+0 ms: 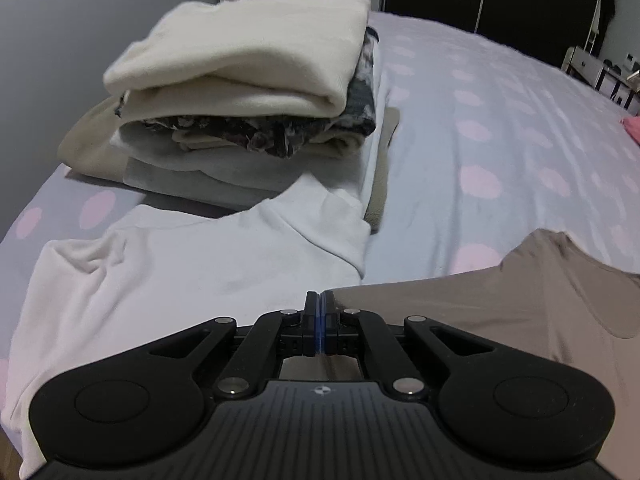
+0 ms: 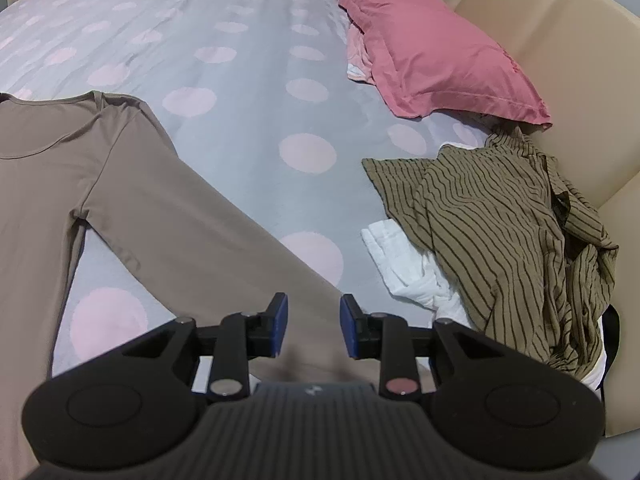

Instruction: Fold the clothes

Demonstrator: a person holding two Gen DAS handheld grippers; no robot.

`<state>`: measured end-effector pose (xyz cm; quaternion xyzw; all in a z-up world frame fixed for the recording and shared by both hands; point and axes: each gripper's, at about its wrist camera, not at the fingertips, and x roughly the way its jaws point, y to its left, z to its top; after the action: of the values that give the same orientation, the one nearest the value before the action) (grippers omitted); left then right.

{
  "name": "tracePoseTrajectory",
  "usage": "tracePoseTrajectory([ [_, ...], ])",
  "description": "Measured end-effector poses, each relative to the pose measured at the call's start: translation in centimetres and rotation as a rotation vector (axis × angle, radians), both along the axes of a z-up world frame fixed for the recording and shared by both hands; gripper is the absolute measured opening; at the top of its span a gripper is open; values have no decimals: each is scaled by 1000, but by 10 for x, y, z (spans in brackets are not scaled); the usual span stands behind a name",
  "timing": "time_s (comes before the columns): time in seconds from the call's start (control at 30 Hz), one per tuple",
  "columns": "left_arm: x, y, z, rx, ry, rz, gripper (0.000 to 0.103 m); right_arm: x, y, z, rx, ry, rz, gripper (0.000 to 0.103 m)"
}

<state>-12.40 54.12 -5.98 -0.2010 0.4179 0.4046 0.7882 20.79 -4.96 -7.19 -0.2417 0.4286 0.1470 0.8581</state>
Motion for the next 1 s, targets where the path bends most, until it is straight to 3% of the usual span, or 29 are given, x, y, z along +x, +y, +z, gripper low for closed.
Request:
tracePoseTrajectory([
  [0.1,7,-5,-7,27,29,-44,3,5,2,-4,14,23,-16,32],
  [0.17,12,-11,0,51,22,-91,18,8,3,-4,58,36,-35,32],
  [0.37,51,-32,24,69,-79,-288,28,30,28,2,305,79,-20,32],
  [0.53,111,-38,4,28,-92,-396,28,57,89,-8,396,78,93,32],
  [0.67,151,-33,-31,5,-53,-440,28,85,132,-30,389,89,147,32],
  [0.93,181,-23,-84,-96,-58,-485,28,140,146,-79,443,195,123,31],
  [0.97,180,-25,-86,-91,-69,-497,26,141,146,-82,447,203,131,29],
  [1.0,180,-28,-88,-87,-80,-510,13,141,146,-85,450,207,139,20],
])
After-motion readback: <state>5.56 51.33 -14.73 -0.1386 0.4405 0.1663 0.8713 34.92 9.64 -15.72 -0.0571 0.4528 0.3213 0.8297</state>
